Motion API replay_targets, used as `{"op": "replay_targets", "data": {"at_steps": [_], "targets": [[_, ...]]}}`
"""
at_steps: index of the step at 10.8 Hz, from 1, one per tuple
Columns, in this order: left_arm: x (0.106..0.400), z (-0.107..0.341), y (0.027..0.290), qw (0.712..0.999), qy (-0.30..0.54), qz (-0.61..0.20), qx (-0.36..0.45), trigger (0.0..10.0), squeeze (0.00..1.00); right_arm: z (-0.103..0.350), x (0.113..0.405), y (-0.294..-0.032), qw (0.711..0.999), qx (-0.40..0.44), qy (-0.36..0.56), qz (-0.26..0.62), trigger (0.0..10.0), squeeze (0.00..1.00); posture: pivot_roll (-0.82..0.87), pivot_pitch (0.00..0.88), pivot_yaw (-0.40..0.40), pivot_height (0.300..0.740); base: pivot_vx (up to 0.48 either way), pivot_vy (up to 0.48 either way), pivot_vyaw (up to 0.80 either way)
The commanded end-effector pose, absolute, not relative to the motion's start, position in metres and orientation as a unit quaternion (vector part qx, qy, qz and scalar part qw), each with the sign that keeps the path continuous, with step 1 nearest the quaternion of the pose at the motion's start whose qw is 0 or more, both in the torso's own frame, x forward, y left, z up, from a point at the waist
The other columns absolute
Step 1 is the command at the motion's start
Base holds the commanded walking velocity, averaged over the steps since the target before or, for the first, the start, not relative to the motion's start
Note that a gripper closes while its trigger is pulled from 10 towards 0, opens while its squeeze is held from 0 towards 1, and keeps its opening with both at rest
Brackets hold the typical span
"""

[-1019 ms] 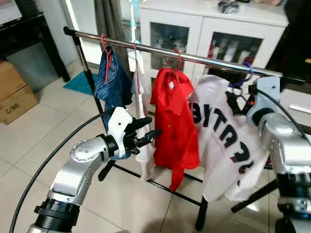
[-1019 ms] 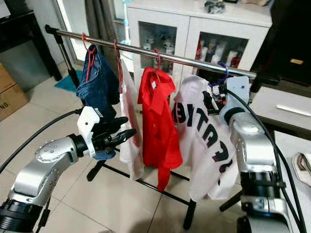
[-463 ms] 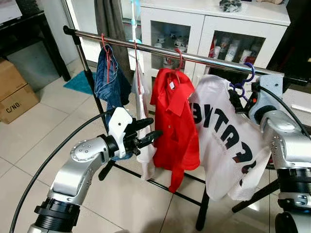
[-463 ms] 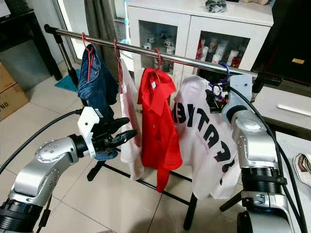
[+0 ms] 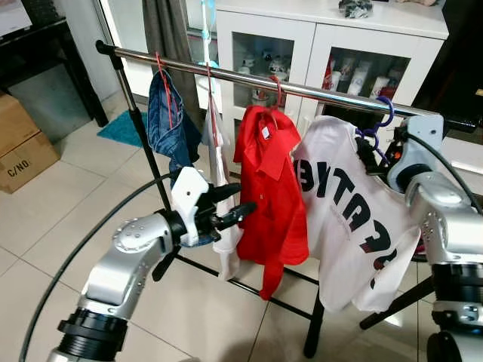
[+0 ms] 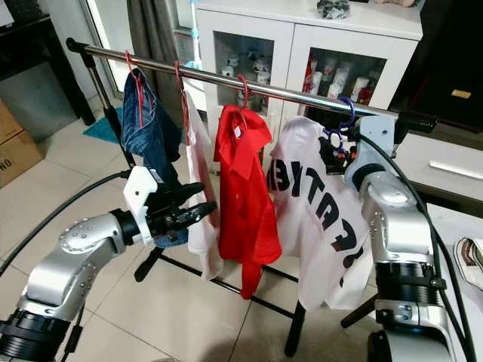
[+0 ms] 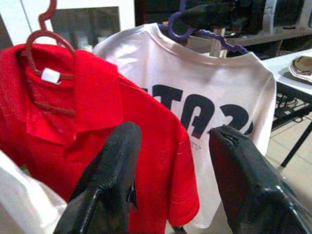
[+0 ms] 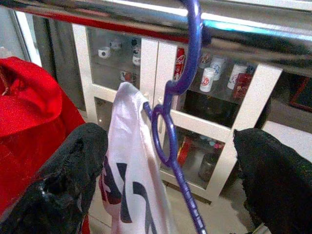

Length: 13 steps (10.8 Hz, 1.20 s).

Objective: Hang hanger

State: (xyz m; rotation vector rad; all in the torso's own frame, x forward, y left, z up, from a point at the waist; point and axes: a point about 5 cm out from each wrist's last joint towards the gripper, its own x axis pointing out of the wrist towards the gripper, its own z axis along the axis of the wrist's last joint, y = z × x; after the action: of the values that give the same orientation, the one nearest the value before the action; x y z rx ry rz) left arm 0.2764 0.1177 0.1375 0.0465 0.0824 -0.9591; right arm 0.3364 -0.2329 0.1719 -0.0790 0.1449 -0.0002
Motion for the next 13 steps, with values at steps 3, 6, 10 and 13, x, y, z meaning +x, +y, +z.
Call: {"op": "replay_targets", "data": {"at_steps": [3,6,10,13], "targets": [[0.278,0.138,0.113,0.883,0.032,-0.467,0.027,10.0,0.00,0.173,0.339,-0.244,0.998,-0.011,0.060,-0.026,10.0,1.00,-0.15,0.000,0.052,0.740,0.000,0.000,0.00],[0.279,0.140,0.109,0.878,0.033,-0.477,0.024,10.0,0.00,0.171,0.356,-0.245,0.996,-0.003,0.090,0.022,10.0,1.00,-0.14,0.000,0.036,0.740,0.000,0.000,0.00],[0.277,0.140,0.112,0.877,0.030,-0.478,0.028,10.0,0.00,0.180,0.379,-0.254,0.993,-0.018,0.117,0.022,10.0,0.00,-0.14,0.000,0.040,0.740,0.000,0.000,0.00],[0.278,0.144,0.109,0.865,0.020,-0.501,0.030,10.0,0.00,0.175,0.383,-0.253,0.987,-0.002,0.151,0.063,0.0,0.00,-0.13,0.000,0.045,0.740,0.000,0.000,0.00]]}}
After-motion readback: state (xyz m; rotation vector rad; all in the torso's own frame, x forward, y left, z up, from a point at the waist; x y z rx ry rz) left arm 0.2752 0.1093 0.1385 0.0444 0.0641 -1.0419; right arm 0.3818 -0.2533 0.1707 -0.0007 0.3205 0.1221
